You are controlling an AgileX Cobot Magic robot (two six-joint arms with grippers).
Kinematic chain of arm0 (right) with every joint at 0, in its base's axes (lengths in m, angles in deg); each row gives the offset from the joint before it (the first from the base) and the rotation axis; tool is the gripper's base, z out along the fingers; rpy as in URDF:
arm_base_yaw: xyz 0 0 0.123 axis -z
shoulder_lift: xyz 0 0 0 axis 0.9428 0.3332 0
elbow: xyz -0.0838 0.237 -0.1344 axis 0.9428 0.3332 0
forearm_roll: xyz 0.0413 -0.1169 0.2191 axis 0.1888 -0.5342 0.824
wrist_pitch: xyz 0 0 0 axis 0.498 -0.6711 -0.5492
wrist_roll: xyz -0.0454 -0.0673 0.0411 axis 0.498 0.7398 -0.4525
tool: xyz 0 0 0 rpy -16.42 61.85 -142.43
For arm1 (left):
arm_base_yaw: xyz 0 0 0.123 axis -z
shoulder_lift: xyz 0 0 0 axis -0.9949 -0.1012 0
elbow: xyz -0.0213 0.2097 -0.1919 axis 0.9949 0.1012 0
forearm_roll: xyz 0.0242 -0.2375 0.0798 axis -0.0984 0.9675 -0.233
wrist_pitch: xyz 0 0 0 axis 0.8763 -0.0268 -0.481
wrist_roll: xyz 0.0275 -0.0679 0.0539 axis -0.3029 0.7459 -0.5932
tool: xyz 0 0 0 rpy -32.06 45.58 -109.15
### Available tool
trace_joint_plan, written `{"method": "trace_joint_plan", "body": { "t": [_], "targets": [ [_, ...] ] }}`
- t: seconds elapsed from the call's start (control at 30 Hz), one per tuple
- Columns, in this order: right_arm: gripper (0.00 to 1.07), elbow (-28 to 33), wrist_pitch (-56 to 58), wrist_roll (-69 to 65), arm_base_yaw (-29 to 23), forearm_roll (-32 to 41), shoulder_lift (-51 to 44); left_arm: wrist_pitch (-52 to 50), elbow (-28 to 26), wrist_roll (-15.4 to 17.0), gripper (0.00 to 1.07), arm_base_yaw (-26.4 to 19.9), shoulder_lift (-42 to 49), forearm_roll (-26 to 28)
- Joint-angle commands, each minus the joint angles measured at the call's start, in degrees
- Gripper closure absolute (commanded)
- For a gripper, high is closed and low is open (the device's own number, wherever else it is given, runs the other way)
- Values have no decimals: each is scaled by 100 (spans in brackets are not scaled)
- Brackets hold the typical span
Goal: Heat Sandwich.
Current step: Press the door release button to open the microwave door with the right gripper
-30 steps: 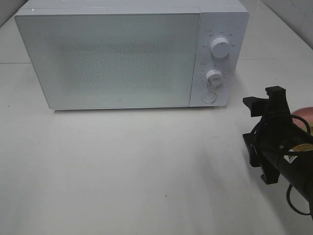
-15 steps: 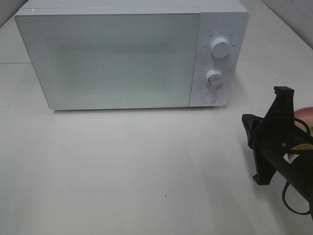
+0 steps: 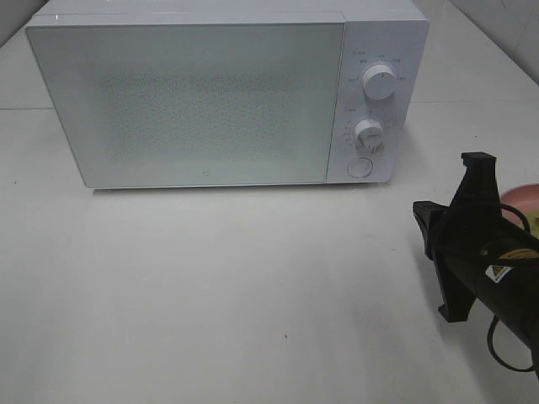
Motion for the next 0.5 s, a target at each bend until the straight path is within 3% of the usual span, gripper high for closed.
{"method": "trace_joint_plan", "body": {
  "t": [0.03, 0.5],
  "targets": [
    [107, -218, 97, 97, 6, -80, 183, -29, 0, 23, 9, -11, 132, 0],
    [107, -974, 178, -46, 6, -218, 1020, -29, 0, 23, 9, -11, 132, 0]
  ]
}}
